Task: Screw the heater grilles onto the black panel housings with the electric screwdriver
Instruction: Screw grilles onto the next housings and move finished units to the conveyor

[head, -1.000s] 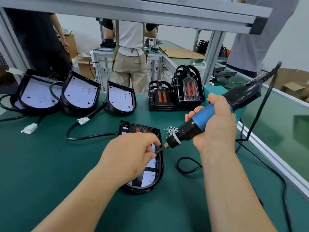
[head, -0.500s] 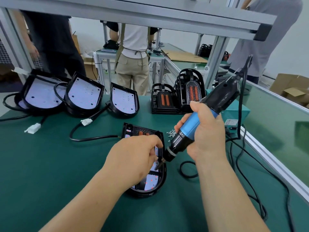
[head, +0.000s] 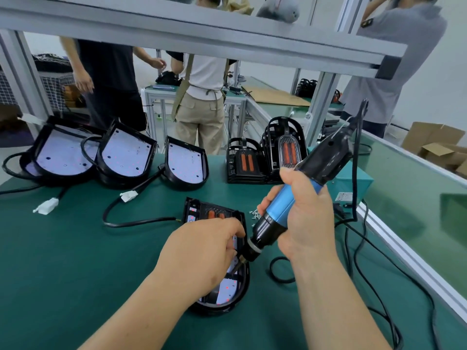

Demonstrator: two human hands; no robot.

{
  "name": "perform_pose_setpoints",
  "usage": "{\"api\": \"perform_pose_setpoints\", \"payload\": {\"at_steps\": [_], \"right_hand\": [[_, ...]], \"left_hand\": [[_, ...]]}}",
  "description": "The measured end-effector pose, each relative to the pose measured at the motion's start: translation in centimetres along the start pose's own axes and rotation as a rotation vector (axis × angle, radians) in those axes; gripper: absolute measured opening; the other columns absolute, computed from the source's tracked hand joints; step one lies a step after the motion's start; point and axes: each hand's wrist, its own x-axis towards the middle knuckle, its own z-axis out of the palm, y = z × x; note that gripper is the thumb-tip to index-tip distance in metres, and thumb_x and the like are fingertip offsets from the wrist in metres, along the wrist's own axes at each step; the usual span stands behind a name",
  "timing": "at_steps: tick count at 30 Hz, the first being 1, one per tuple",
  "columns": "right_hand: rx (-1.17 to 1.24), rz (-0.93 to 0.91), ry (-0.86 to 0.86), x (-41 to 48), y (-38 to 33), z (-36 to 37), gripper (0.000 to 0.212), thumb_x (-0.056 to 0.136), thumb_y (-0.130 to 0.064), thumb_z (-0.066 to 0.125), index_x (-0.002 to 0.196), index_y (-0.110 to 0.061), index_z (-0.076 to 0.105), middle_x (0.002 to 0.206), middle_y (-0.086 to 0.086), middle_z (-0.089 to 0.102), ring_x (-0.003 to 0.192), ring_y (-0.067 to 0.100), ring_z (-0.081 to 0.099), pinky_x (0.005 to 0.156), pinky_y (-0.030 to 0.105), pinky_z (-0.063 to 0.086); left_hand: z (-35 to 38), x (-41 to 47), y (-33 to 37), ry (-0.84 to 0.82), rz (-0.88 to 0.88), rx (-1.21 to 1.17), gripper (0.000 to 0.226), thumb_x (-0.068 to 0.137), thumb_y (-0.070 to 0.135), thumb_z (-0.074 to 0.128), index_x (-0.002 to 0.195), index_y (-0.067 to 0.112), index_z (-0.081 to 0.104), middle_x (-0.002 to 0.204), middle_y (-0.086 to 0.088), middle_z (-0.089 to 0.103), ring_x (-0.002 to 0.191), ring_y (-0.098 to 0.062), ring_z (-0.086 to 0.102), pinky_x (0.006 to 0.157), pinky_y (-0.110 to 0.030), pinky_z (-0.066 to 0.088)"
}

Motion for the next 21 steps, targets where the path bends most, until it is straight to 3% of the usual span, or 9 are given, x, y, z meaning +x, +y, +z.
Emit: {"api": "perform_pose_setpoints", "payload": {"at_steps": [7,21], "right_hand": [[-0.019,0.014,-0.016,-0.15,0.0,-0.17,0.02,0.067,-0.023,0.073,0.076,-0.019,0.056,0.055,0.01,0.052,0.045,0.025,0.05,0.052,0.035,0.048],[-0.022,0.023,-0.005,-0.13,-0.12,-0.07,0.029,0.067,-0.023,0.072,0.084,-0.011,0.052,0.054,0.009,0.051,0.045,0.025,0.049,0.051,0.034,0.048]], "left_hand": [[-0.18,-0.4,0.1,0.018,0.023,-0.016,0.031,0.09,0.036,0.051,0.118,0.047,0.044,0.089,0.022,0.057,0.087,-0.002,0.053,0.074,-0.02,0.047],[-0.5,-0.47,0.51,0.032,0.024,0.0,0.031,0.09,0.037,0.051,0.118,0.048,0.045,0.091,0.023,0.056,0.089,-0.002,0.053,0.075,-0.019,0.048]]}}
